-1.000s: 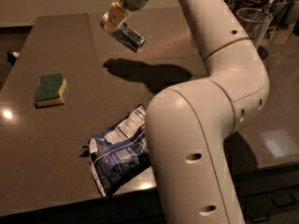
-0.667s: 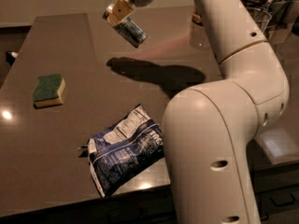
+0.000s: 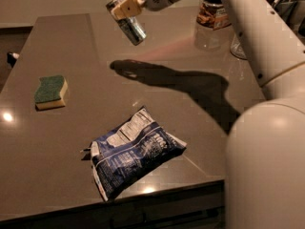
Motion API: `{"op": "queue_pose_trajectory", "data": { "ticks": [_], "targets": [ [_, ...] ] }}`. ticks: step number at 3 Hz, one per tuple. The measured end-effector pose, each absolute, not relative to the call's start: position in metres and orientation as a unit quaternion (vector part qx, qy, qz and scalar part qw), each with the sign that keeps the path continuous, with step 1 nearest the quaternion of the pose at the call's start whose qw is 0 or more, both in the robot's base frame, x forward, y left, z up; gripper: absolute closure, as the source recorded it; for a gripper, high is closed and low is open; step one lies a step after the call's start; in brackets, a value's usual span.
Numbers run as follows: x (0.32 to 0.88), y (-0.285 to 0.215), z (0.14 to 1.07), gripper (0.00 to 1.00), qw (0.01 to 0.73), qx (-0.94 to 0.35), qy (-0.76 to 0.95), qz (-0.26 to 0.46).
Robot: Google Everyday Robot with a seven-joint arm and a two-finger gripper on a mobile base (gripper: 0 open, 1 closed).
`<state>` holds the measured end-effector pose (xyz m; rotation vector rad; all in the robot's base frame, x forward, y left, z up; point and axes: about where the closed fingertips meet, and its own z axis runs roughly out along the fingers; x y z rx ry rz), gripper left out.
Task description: Place redbull can upright
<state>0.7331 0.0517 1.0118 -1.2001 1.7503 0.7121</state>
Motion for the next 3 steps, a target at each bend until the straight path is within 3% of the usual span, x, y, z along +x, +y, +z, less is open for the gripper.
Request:
{"op": "queue_pose_trajectory", "data": {
  "ticks": [3],
  "targets": [
    [0.703, 0.053, 0.994, 1.00, 0.562, -0.445, 0.596, 0.363]
  ]
}}
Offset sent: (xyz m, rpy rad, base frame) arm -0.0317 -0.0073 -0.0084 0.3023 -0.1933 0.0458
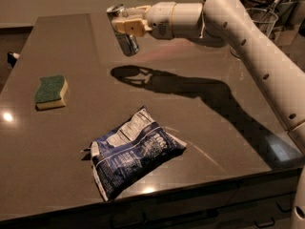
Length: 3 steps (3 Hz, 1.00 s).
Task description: Place redbull can upright
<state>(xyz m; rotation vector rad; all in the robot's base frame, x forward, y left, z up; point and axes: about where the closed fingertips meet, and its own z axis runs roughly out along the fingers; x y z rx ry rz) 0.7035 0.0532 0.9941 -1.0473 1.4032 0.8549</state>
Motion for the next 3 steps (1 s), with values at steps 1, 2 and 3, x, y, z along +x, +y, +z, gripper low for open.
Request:
{"op": "queue_pose_trajectory", "data": {
  "ticks": [1, 2, 3],
  "targets": [
    [0.700, 0.054, 0.988, 1.00, 0.578, -0.434, 0.581, 0.375],
    [0.697, 0.055, 0.977, 1.00, 0.587, -0.423, 0.575, 0.381],
    [0.695, 0.056, 0.965, 1.00, 0.589, -0.415, 0.577, 0.386]
  ]
}}
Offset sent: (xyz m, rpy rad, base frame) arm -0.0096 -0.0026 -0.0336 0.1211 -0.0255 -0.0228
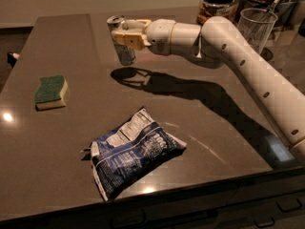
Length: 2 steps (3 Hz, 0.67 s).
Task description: Place redbull can upright
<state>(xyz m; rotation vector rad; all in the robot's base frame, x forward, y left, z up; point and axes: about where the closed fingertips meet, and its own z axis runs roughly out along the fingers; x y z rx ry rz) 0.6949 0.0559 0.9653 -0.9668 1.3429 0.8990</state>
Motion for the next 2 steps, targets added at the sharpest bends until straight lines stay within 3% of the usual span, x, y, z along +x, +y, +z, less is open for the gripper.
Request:
{"op": "queue_pose_trajectory", "data": {
  "ticks": [2],
  "targets": [
    [0.6964, 0.0571, 0.9502, 1.00, 0.595, -0.387, 0.591, 0.383]
  ]
}}
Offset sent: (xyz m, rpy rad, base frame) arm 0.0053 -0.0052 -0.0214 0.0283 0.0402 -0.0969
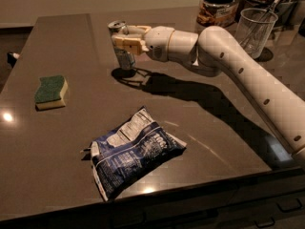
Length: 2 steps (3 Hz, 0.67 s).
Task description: Place redbull can upright
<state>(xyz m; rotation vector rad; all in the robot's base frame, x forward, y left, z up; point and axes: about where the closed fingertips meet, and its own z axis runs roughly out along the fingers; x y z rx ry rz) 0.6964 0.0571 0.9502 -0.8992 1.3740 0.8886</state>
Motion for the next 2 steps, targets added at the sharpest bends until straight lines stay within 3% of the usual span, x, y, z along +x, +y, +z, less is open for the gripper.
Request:
{"op": "queue_pose_trajectory", "data": {
  "ticks": [1, 2],
  "targets": [
    [0.7001, 0.0567, 0.9457, 1.00, 0.601, -0.377, 0.594, 0.380],
    [0.7032, 0.0562, 0.9419, 0.87, 0.608, -0.370, 0.591, 0.380]
  ]
}}
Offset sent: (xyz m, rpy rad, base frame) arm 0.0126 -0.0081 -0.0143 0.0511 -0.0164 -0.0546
